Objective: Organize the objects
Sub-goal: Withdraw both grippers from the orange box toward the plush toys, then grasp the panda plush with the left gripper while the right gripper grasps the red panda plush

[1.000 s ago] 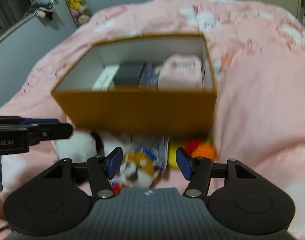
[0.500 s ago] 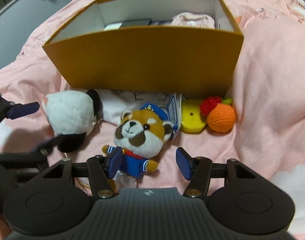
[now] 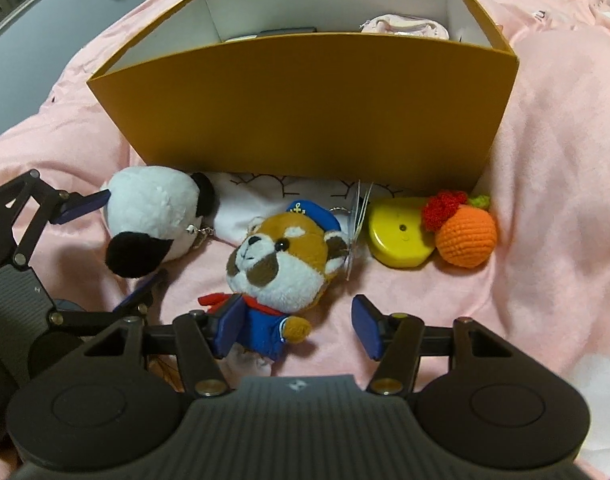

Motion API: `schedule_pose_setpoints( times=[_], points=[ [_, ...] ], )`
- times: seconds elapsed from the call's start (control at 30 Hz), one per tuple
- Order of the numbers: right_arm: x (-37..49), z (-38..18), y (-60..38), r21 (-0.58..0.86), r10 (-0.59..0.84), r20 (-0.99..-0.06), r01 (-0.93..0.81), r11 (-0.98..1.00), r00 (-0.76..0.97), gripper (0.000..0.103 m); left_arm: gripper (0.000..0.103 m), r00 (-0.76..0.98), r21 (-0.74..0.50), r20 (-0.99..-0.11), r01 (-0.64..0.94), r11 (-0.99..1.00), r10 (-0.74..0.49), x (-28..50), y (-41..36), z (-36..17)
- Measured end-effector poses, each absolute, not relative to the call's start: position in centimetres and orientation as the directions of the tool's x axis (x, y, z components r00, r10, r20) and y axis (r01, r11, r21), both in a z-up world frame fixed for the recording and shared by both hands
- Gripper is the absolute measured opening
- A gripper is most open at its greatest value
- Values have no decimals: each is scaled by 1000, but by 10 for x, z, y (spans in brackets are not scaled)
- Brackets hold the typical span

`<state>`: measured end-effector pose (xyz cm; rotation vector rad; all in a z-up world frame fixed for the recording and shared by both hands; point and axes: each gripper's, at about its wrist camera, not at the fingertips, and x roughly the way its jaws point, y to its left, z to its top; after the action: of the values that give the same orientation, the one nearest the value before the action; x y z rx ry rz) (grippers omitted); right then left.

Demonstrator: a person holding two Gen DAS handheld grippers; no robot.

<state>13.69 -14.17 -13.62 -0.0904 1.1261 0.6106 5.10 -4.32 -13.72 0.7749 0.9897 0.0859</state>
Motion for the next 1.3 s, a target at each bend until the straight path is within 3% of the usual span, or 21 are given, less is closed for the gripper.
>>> schedule_pose_setpoints(
  times=[0.2, 0.27, 0.33, 0.4, 0.53, 0.6, 0.83, 0.97, 1.1, 1.17, 1.23, 1.3],
  points=[
    [141, -143, -135, 280, 443, -861, -496, 822, 249, 60, 67, 587, 575, -725, 228, 786, 361, 53, -34, -129],
    [142, -144, -134, 309, 466, -854, -495, 812, 232, 47, 62, 600, 544, -726, 203, 814, 336, 49, -29, -119],
    [140, -141, -137, 330, 488, -843, -499, 801, 226, 38, 47, 610, 495, -732, 169, 853, 304, 46, -23, -106],
    [138, -139, -136, 318, 484, -843, -510, 799, 234, 38, 35, 610, 425, -749, 139, 895, 261, 48, -17, -94],
    [139, -140, -139, 331, 491, -841, -501, 800, 229, 37, 23, 619, 342, -756, 94, 935, 214, 47, -7, -77],
    [140, -141, -140, 336, 492, -840, -494, 802, 227, 37, 0, 629, 326, -750, 82, 942, 205, 46, -5, -70],
    [136, -132, -142, 309, 486, -832, -504, 806, 267, 27, 0, 688, 214, -716, 59, 975, 115, 37, -1, -38],
    [137, -132, -143, 302, 481, -832, -501, 811, 276, 30, 0, 680, 239, -728, 129, 962, 90, 36, -1, -40],
    [138, -132, -144, 302, 483, -828, -499, 813, 286, 30, 12, 656, 376, -742, 239, 895, 137, 32, -7, -55],
    [138, -131, -144, 301, 483, -827, -499, 813, 288, 36, 25, 646, 419, -745, 264, 869, 163, 31, -5, -61],
    [137, -132, -141, 298, 481, -829, -502, 812, 286, 38, 45, 631, 444, -756, 299, 845, 173, 30, -3, -68],
    [138, -133, -140, 296, 479, -831, -505, 811, 283, 39, 51, 623, 480, -760, 350, 804, 183, 28, -4, -75]
  ],
)
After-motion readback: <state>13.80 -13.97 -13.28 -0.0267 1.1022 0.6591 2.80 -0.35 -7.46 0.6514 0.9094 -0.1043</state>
